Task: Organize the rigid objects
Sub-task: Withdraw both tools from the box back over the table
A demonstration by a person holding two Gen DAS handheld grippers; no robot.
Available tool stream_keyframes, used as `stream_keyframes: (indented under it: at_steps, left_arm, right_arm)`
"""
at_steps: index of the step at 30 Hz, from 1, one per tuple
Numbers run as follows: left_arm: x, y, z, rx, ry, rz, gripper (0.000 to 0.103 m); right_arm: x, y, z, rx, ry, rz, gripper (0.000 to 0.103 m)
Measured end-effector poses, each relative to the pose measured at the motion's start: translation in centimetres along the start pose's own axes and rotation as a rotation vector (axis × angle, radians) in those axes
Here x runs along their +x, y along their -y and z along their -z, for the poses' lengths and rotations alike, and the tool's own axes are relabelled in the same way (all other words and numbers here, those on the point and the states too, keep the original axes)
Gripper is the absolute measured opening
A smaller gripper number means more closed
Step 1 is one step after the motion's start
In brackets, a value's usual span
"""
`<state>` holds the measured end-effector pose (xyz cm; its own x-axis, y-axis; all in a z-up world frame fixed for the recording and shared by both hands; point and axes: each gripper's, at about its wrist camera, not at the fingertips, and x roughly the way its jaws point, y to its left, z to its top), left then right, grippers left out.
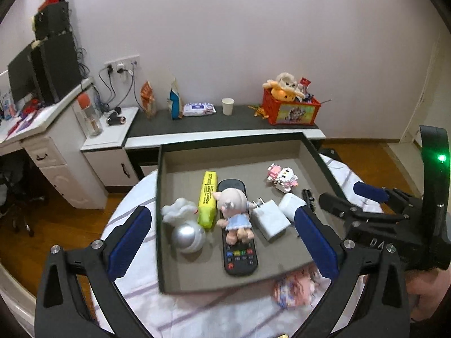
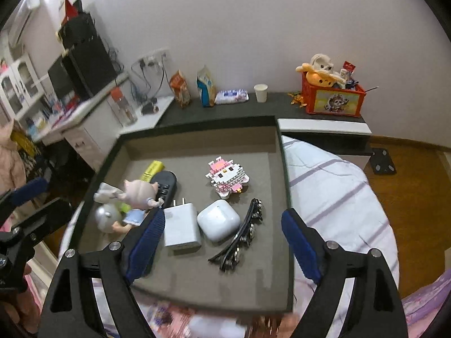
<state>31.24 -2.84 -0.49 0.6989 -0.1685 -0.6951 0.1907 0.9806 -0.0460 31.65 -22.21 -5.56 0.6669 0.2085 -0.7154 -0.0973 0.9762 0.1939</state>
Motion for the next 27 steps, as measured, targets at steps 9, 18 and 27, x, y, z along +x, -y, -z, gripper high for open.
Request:
stream_keyframes:
  at_steps: [9, 18, 27]
  left_arm:
    - [-7.5, -0.5, 3.8, -0.014, 0.05, 0.012, 0.103]
    - [-10.7, -1.7, 10.3, -0.05, 0.028, -0.001, 0.103]
    - [-11.3, -1.6, 16.3, -0.086, -0.016, 0.021, 0.103]
  right_arm:
    - [-8.2, 0.0, 3.3, 0.041, 0.1, -0.031, 0.086]
    - [-14.2, -0.2, 8.8, 0.048, 0.153, 0.0, 0.086]
    - [-16.4, -0.4, 16.0, 0.065, 0.102, 0.048, 0.086]
